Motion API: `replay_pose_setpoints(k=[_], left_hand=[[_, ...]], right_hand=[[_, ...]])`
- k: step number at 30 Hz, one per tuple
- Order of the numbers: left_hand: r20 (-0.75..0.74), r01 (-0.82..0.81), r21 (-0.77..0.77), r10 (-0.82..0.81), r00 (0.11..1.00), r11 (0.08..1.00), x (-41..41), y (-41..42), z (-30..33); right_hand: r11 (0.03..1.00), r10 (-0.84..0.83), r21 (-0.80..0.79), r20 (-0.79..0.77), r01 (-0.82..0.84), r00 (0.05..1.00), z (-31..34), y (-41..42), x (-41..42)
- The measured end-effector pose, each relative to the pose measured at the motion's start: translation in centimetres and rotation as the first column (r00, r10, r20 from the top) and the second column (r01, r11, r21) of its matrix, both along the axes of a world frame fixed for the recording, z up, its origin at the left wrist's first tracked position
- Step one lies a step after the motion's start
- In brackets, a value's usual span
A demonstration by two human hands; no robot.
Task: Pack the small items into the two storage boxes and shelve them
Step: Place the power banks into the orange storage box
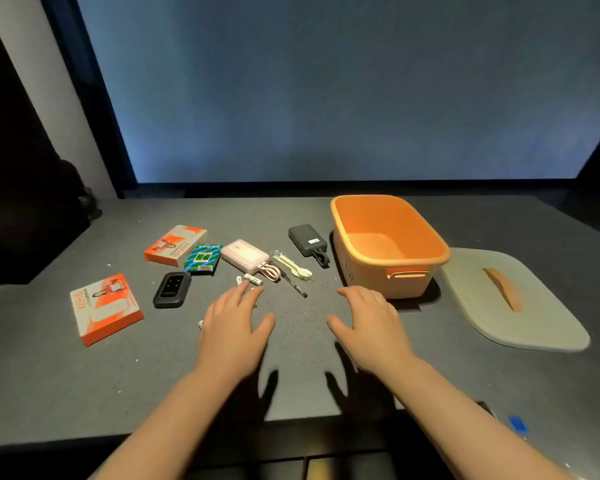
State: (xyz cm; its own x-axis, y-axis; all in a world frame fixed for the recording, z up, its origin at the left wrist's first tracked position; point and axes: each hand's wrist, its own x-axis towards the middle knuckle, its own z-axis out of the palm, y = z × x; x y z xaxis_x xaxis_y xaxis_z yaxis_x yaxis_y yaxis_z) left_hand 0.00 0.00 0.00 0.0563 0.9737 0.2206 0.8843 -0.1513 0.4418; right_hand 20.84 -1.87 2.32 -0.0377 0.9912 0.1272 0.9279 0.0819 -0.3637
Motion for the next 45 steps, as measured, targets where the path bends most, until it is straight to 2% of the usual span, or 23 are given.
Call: replay_pose_setpoints(k=[7, 14, 20, 27, 32, 38, 42, 45], left_hand=[[0.01, -0.067, 0.035, 0.067, 0.998, 0.997, 1.1, 7.7, -1.9], [0.041, -0.098, -0.055, 0.1, 0.994, 0.994, 1.0, 13.2, -3.7], [0.026, -0.082, -0.09, 0.084, 0.996, 0.993, -0.3, 20.0, -4.2], [-0.002, -0.016, -0.14, 0.016, 1.0, 0.99, -1.4, 27.1, -5.3], [-0.026, 0.032, -0.14, -0.036, 0.999, 0.99, -1.7, 29.0, -7.5], [-0.061, -0.059, -0.128, 0.052, 0.997, 0.99, -3.3, 29.3, -8.7], [0.077, -0.079, -0.159, 0.092, 0.993, 0.984, -2.8, 29.7, -9.0], [0.131, -0.083, -0.123, 0.099, 0.986, 0.989, -2.1, 30.3, -9.0]], right_hand=[[0.995, 0.099, -0.016, 0.001, -0.099, 0.995, -1.9, 8.6, 0.0], [0.992, 0.097, -0.076, -0.093, -0.104, 0.991, -3.4, 17.0, -1.1], [0.987, -0.089, -0.144, -0.081, 0.077, 0.993, -3.9, 25.7, -2.8], [0.951, -0.211, -0.213, 0.09, 0.226, 0.973, -6.0, 33.7, -4.3], [0.941, -0.27, -0.187, 0.096, 0.284, 0.958, -8.1, 35.9, -4.5], [0.932, -0.321, -0.147, 0.09, 0.331, 0.943, -8.6, 36.4, -4.4], [0.926, -0.342, -0.152, 0.054, 0.346, 0.938, -8.6, 36.1, -4.6], [0.934, -0.338, -0.115, 0.031, 0.339, 0.941, -8.5, 35.5, -5.1]])
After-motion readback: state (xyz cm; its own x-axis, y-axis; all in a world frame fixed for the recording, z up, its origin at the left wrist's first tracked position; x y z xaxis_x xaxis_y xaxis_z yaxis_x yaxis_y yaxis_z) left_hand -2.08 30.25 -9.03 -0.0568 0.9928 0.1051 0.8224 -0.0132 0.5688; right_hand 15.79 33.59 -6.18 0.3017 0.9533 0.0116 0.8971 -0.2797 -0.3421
